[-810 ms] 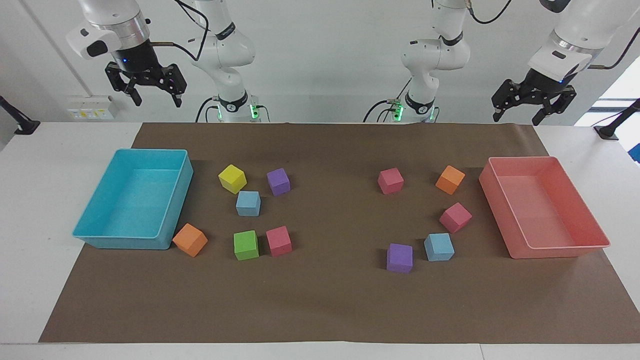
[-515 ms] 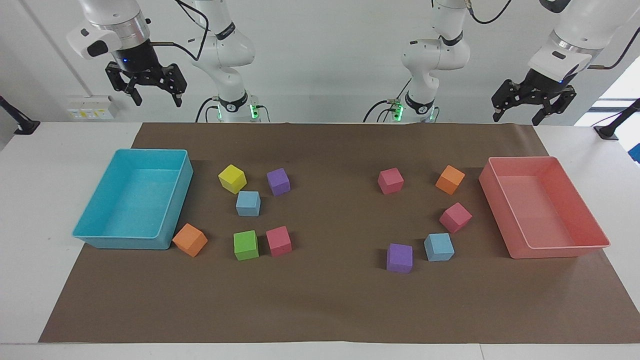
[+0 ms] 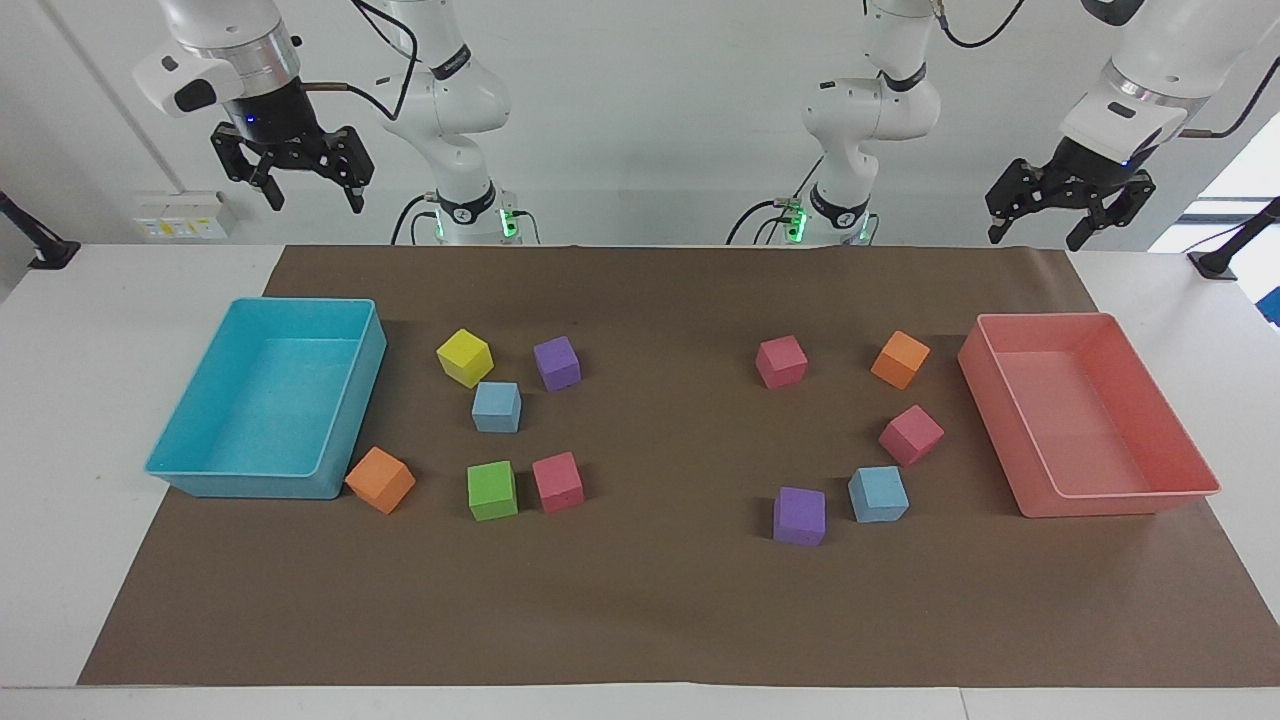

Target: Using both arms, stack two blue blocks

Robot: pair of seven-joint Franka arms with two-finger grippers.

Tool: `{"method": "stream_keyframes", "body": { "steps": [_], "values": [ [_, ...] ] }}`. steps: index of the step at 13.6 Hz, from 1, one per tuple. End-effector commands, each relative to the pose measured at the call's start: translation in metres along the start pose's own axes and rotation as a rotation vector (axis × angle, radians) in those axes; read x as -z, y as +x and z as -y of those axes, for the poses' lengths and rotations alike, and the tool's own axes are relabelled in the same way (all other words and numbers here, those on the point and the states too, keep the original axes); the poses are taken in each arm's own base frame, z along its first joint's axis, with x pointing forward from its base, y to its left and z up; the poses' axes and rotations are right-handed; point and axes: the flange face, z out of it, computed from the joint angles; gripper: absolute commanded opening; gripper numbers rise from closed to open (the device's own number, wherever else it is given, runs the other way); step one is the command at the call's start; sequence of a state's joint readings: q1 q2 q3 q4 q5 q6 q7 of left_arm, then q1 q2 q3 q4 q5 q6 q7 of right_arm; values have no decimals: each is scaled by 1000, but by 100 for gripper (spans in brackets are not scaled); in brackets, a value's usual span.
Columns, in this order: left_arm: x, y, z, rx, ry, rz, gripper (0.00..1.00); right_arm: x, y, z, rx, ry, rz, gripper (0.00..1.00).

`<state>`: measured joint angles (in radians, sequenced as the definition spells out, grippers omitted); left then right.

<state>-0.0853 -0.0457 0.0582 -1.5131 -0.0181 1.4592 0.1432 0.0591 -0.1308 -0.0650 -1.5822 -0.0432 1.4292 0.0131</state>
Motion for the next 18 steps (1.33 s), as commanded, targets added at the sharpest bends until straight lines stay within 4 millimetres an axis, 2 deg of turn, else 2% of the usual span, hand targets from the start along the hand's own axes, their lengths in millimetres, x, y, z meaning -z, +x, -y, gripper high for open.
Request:
{"method": "stream_keyframes", "body": {
  "steps": [1,6,12,15,18],
  "values": [
    [2,-8,-1,11,14,-2,100,-1,-9,-2,21,3,7,100],
    [3,-6,-2,5,15,-10,100,-2,-10,-1,21,3,7,100],
    [11,13,1,-5,21,-21,100,-1,-9,3,15,3,2,100],
    [8,22,3,-1,23,-7,100,-2,-9,3,15,3,4,100],
    [11,21,1,-3,23,-10,100,-1,-9,3,21,3,5,100]
  ]
}}
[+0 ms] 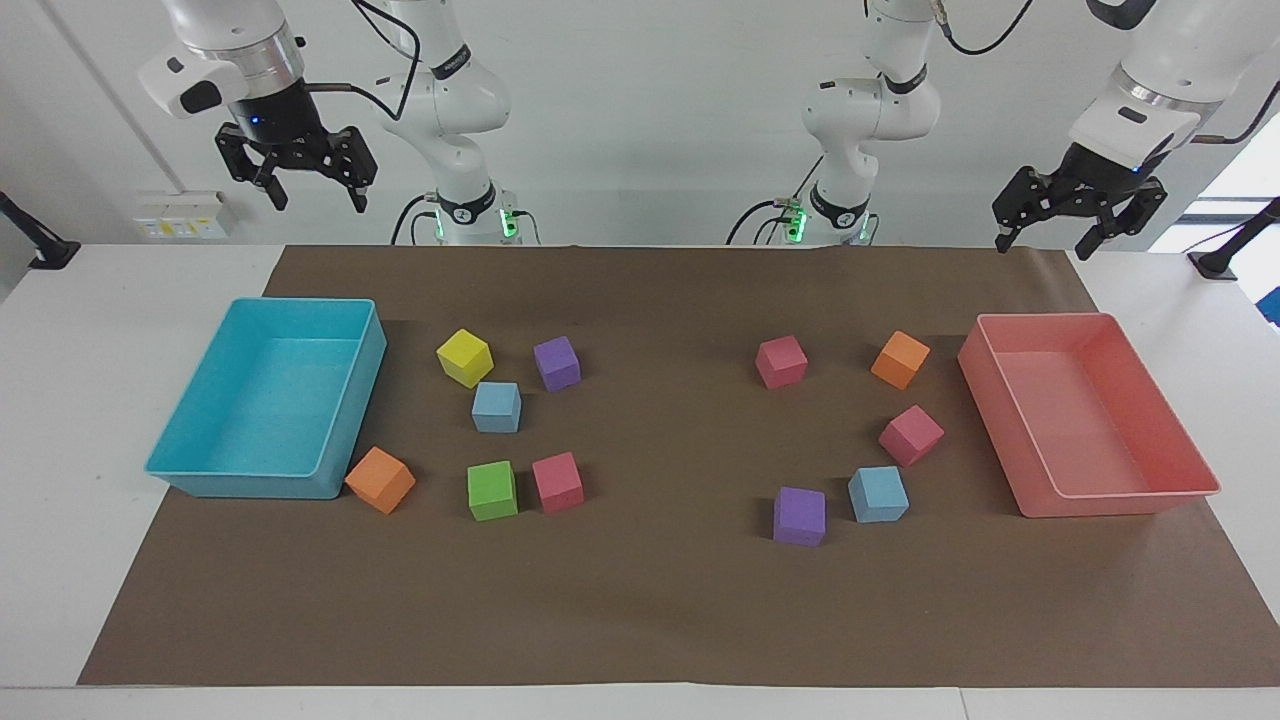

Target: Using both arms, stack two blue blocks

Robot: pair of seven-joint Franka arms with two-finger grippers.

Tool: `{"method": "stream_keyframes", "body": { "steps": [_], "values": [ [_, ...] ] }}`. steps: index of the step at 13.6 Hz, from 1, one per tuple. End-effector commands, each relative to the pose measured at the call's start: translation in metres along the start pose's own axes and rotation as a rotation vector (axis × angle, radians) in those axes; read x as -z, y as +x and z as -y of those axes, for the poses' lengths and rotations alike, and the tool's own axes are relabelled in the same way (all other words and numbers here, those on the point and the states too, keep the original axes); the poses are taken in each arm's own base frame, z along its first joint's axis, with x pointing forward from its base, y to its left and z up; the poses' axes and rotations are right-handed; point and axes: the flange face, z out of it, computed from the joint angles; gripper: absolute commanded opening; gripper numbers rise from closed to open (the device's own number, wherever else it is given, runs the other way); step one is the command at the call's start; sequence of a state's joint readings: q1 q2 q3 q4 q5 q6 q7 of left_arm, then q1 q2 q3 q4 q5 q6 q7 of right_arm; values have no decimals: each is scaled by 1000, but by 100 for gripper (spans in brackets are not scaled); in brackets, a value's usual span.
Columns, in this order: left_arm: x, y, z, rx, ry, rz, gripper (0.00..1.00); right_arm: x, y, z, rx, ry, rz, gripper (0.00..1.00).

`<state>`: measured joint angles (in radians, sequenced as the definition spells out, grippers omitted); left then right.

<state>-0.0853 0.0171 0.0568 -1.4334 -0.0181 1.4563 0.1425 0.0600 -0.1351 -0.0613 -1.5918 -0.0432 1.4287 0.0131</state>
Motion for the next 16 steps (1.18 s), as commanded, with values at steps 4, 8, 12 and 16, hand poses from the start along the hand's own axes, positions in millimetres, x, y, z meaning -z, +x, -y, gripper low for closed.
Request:
{"method": "stream_keyframes", "body": {
  "steps": [4,8,12,16],
  "values": [
    [2,3,3,3,17,16,100,2,-7,-4,15,3,-5,100],
    [-1,8,-2,-5,19,4,100,0,-8,4,20,49,5,100],
    [-10,12,-2,-8,19,6,100,-21,4,14,4,46,5,100],
    [-47,26,-10,-22,15,-10,100,-56,19,40,12,45,-12,100]
  ]
}}
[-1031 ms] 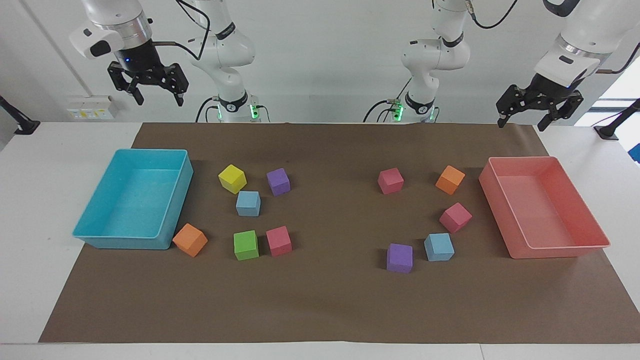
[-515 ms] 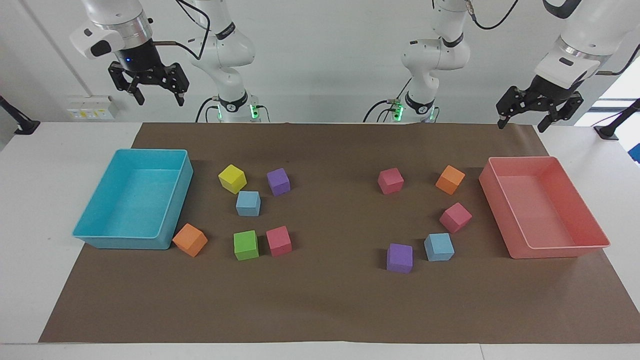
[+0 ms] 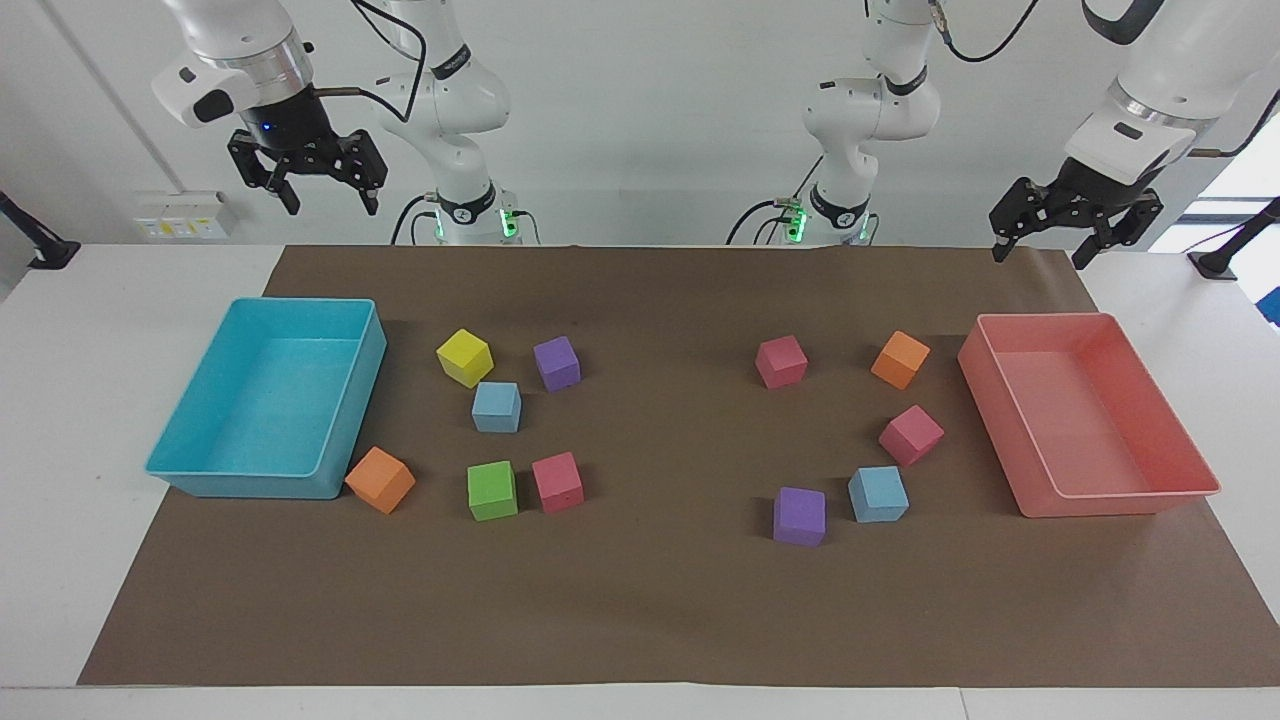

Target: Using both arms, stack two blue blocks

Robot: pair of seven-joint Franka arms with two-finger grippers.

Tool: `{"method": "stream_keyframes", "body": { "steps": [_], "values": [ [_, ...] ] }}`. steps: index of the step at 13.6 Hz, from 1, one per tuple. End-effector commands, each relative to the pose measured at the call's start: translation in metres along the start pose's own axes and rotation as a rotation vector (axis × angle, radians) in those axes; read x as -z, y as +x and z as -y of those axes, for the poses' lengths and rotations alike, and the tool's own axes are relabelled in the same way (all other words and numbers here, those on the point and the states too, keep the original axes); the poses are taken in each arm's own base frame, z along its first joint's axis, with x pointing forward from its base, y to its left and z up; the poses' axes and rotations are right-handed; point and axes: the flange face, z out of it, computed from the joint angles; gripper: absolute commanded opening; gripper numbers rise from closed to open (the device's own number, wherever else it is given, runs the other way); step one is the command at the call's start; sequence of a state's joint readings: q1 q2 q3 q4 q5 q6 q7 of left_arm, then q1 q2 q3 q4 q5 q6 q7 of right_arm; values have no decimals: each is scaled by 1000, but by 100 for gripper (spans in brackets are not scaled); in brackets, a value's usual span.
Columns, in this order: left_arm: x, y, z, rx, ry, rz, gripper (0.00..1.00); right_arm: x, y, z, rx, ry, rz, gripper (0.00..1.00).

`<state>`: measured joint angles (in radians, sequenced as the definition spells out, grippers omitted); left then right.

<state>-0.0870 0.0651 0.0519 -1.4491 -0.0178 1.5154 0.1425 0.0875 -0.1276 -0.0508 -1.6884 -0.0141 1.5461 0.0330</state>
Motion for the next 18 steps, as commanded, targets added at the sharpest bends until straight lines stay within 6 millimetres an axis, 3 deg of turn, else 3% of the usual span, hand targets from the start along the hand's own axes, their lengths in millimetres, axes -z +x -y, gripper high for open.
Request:
{"method": "stream_keyframes", "body": {
  "steps": [1,4,8,12,18],
  "values": [
    [-24,2,-13,-21,12,-14,100,-29,10,20,-22,17,8,100],
    [-43,-19,-18,-22,5,10,100,-71,30,36,-15,13,9,100],
    [-49,-30,-26,-33,6,29,100,-127,44,62,24,8,18,100],
    [-45,-27,-25,-36,8,12,100,-179,58,82,10,12,-14,100],
    [-44,-24,-25,-39,10,-1,100,-254,60,106,37,6,-1,100]
  ]
}}
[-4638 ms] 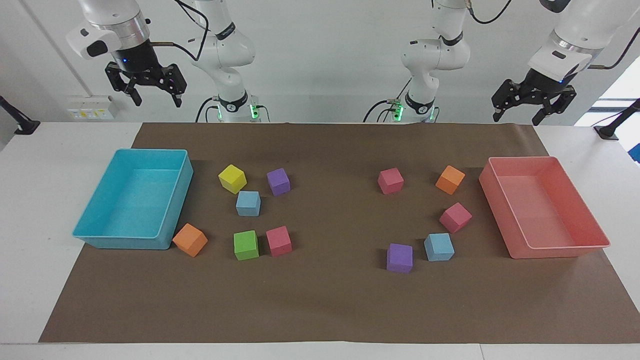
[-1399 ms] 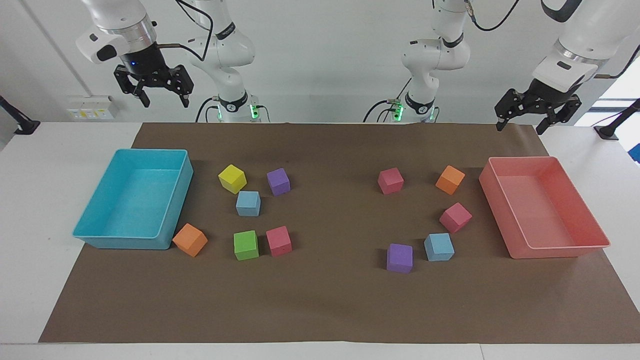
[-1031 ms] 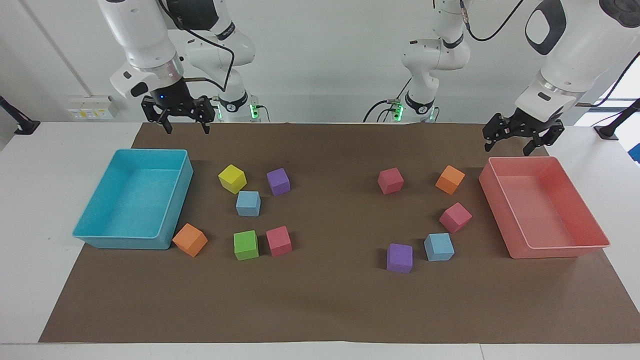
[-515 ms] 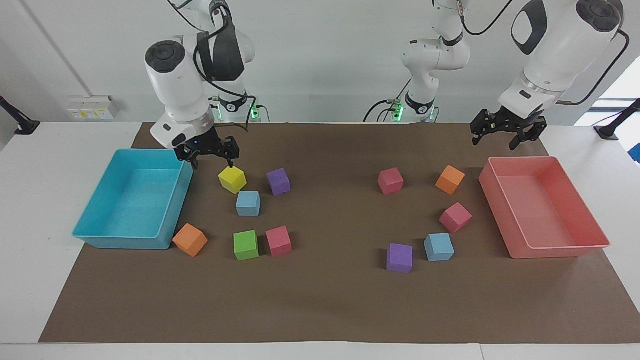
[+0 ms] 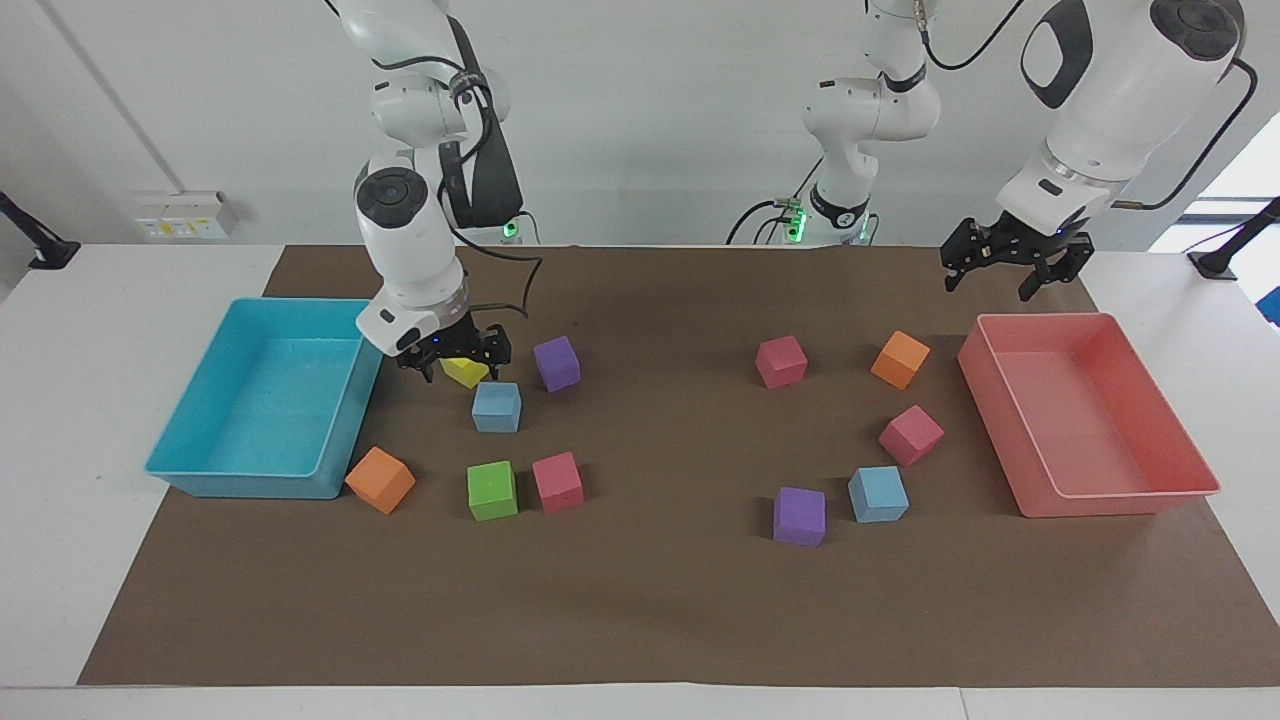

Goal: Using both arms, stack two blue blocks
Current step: 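Reach the right gripper to the blue block near the yellow block, then close the right gripper on the blue block and lift it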

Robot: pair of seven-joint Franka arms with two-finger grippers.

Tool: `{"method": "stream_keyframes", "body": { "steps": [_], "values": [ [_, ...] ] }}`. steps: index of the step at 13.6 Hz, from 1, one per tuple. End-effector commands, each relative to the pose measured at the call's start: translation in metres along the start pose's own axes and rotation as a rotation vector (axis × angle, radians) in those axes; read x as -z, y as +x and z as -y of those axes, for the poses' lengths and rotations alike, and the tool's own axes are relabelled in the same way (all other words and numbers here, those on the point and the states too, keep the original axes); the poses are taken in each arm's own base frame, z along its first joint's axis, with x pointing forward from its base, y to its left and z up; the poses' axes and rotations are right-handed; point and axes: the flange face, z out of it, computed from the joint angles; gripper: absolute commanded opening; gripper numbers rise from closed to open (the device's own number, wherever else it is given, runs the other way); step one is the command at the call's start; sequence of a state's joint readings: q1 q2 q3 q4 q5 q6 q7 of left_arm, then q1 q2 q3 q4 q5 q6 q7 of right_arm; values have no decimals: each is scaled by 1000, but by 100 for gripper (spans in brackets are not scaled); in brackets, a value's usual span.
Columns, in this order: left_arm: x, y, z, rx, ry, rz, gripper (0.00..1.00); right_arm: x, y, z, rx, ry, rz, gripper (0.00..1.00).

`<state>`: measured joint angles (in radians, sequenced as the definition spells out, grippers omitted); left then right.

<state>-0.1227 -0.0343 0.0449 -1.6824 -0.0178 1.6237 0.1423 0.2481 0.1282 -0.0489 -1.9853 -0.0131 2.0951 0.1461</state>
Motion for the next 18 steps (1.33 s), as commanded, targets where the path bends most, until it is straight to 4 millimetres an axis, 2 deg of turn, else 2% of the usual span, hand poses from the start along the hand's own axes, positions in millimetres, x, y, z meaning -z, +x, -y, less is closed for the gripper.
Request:
{"method": "stream_keyframes", "body": {
  "steps": [1,3,8,12,13,15,17,18],
  "values": [
    [3,0,-1,-1,22,-46,100,-31,1,11,-20,31,8,100],
    [-1,8,-1,-1,23,-48,100,-52,1,18,-9,31,14,100],
    [-14,25,-1,-4,28,-73,100,-89,-10,15,-1,31,-5,100],
    [-13,17,-3,-5,28,-52,100,-102,-15,15,-17,33,-3,100],
    [-7,10,-4,-4,26,-50,100,-107,-16,14,-21,33,-7,100],
    [3,1,-5,-4,25,-47,100,-108,-16,14,-44,51,-4,100],
    [3,0,-5,-4,24,-43,100,-108,-16,12,-67,67,-2,100],
    [3,0,-4,-2,24,-41,100,-108,-16,12,-79,67,-4,95]
  ]
}}
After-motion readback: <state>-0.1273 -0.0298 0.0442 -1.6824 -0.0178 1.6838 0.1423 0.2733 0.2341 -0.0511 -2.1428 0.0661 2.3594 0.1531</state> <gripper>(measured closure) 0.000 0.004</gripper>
